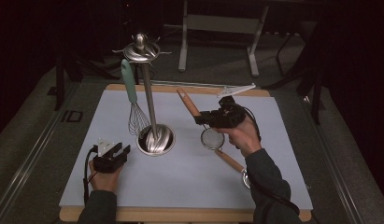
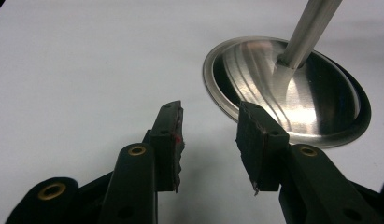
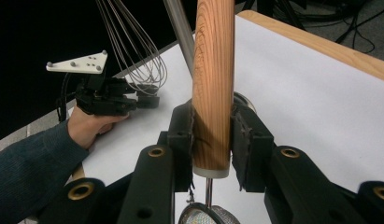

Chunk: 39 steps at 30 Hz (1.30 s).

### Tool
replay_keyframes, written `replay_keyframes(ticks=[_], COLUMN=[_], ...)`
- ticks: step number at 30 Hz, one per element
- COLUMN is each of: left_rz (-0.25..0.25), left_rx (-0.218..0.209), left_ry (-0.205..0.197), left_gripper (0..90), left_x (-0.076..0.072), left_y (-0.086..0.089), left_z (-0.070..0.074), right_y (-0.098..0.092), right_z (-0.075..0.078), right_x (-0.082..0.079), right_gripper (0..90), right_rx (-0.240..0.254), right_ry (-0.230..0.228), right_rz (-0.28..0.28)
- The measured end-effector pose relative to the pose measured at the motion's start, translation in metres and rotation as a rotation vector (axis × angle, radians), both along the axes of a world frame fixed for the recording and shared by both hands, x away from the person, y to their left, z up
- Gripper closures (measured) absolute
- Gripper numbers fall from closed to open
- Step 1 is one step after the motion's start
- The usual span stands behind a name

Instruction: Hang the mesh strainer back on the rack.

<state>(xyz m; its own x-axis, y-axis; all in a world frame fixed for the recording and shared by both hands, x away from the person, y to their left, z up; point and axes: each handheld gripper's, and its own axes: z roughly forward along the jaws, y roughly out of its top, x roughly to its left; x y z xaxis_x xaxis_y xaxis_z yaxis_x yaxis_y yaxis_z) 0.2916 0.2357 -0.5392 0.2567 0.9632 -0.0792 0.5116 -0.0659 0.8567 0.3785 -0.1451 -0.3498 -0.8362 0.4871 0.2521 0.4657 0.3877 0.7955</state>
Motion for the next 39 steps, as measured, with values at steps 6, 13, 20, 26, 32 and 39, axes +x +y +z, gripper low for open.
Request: replay_keyframes(ticks=[6,13,20,26,32,39], left_rz=[0.0,0.0,0.0,-0.001,0.0,0.0], left_rx=[0.0,-0.001,0.0,0.001,0.002,0.002], left_ry=[0.001,0.0,0.0,0.001,0.001,0.002], left_gripper=[61.0,60.9,60.9,60.7,60.5,60.5], left_x=[0.0,0.0,0.0,0.0,0.0,0.0], left_y=[0.0,0.0,0.0,0.0,0.0,0.0], left_z=[0.0,0.0,0.0,0.0,0.0,0.0], right_y=[-0.001,0.001,0.004,0.007,0.008,0.011], right_z=[0.007,0.012,0.02,0.028,0.034,0.041], right_x=[0.001,0.001,0.0,-0.002,-0.003,-0.005], right_gripper=[70.8,70.8,70.8,70.8,70.8,70.8], right_rx=[0.024,0.041,0.064,0.078,0.094,0.11], right_ry=[-0.01,-0.027,-0.059,-0.095,-0.113,-0.136], right_rz=[0.009,0.028,0.056,0.078,0.089,0.111])
